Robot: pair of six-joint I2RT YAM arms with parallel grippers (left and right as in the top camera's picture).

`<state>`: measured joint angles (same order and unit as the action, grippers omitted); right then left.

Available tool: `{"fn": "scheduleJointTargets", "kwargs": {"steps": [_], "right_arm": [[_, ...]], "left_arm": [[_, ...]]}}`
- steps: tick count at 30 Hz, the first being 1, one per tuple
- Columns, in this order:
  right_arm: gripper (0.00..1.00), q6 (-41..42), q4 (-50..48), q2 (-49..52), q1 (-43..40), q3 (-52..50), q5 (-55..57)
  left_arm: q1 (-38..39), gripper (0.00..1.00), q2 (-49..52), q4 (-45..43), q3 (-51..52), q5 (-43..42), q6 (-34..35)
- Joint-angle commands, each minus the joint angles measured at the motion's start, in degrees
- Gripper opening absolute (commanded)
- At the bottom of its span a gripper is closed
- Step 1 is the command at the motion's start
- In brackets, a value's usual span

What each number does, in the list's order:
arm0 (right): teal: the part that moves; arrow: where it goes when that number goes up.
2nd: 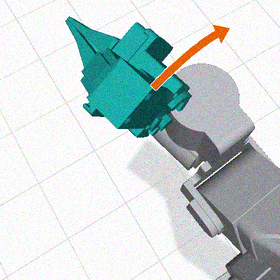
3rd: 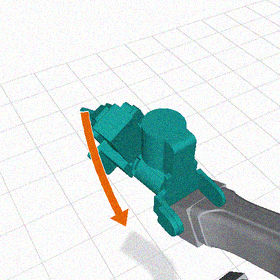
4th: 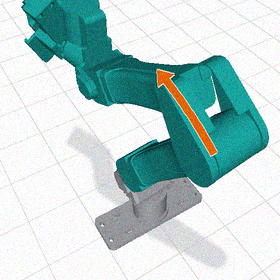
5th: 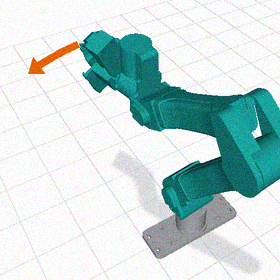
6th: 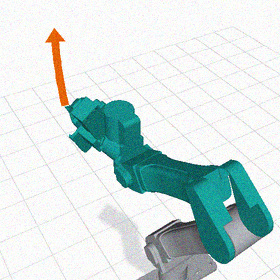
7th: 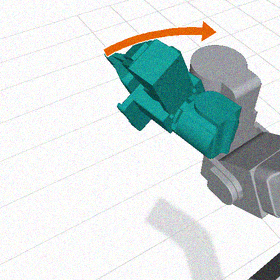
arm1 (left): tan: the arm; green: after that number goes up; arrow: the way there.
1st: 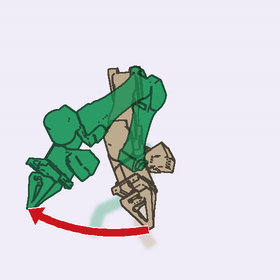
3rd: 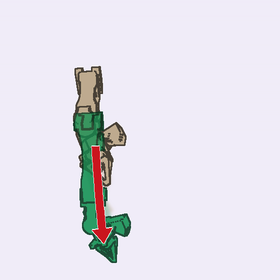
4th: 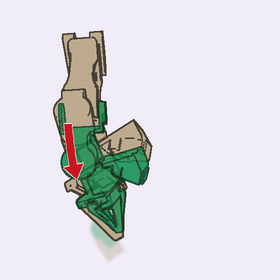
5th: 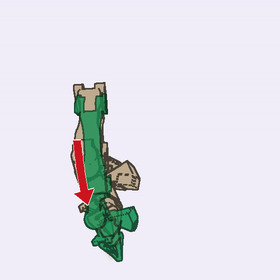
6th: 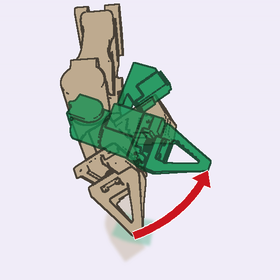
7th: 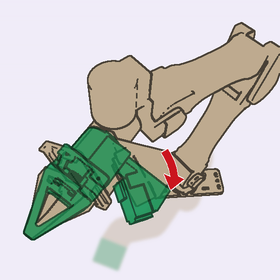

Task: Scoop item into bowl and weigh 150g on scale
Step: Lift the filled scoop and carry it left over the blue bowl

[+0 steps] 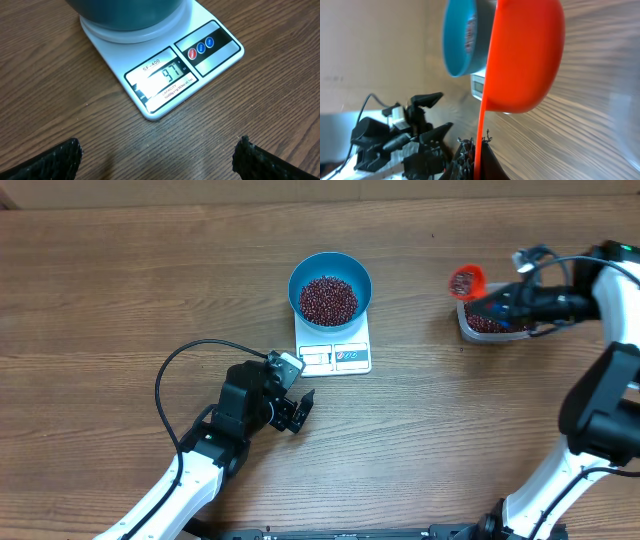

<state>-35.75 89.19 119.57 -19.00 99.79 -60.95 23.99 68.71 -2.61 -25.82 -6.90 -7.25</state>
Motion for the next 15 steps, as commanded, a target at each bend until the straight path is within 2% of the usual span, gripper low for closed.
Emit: {"fn": "scheduleJointTargets", "kwargs": {"steps": [1,9,15], "right_arm": [[0.04,-1.01,-1.14,0.02,5.05,2.73,-6.27],[0.04,9.81,-8.22,0.02,15.37,7.52,-5.25],[0.04,21.77,-16.11,0.02,22.43,9.64,4.17]], "left_arm": [[0.02,0.99,0.39,-0.20,0.07,-0.20,0.85],[0.02,0.99,0.39,-0.20,0.07,-0.20,0.85],[0.02,1.00,0.39,-0.20,0.07,-0.20,0.85]]}}
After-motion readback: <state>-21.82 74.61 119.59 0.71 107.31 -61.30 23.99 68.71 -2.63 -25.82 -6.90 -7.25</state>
